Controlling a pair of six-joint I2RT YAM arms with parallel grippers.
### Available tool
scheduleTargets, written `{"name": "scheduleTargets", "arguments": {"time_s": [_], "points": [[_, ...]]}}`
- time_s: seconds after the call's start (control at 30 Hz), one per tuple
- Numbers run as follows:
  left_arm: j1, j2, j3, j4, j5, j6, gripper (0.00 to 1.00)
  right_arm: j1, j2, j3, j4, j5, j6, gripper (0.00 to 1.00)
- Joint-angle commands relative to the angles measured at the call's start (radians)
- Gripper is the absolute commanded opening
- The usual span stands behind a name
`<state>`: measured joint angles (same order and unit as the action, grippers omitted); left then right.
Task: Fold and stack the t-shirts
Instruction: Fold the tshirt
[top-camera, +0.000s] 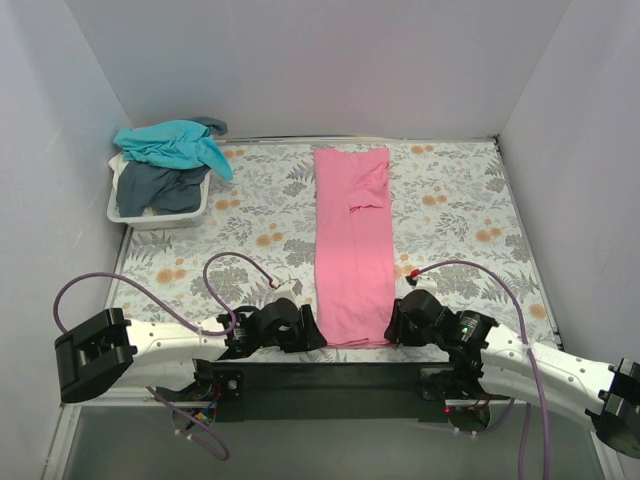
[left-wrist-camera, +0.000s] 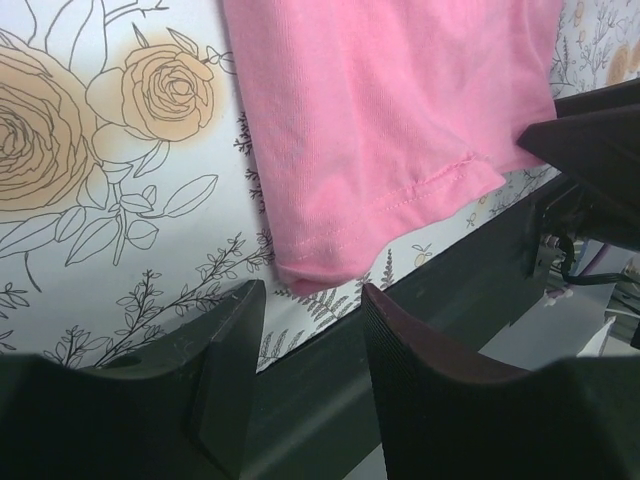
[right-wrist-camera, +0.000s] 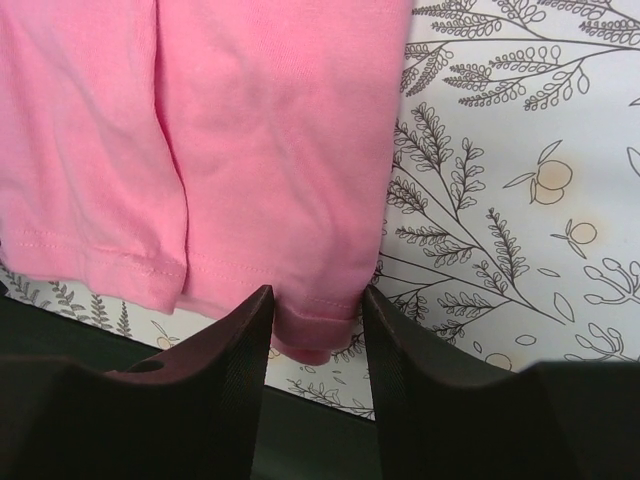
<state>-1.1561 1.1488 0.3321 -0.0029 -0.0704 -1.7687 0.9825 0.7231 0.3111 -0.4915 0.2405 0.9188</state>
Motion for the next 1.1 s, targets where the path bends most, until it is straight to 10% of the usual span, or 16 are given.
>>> {"name": "scheduleTargets", "arguments": {"time_s": [0.0,0.33,0.53,0.77,1.07], "points": [[-0.005,0.029,-0.044,-0.131,-0.056,0.000,0.42,0.007,0.021,-0.024,0.004,0.010,0.005,0.36],[-0.005,0.120,-0.025,-0.080,-0.069,0.012,0.39,0.008,0.021,-0.027,0.014,0.005,0.002,0.35],[-0.005,0.141,-0.033,-0.083,-0.055,0.014,0.09,0.012,0.021,-0.030,0.016,0.000,0.003,0.29],[-0.005,0.137,-0.002,-0.088,-0.066,0.041,0.00,0.015,0.027,-0.017,0.027,0.019,-0.008,0.26],[0.022,0.187,0.160,-0.117,-0.120,0.178,0.00,0.013,0.081,0.118,0.041,0.172,-0.109,0.01]]}}
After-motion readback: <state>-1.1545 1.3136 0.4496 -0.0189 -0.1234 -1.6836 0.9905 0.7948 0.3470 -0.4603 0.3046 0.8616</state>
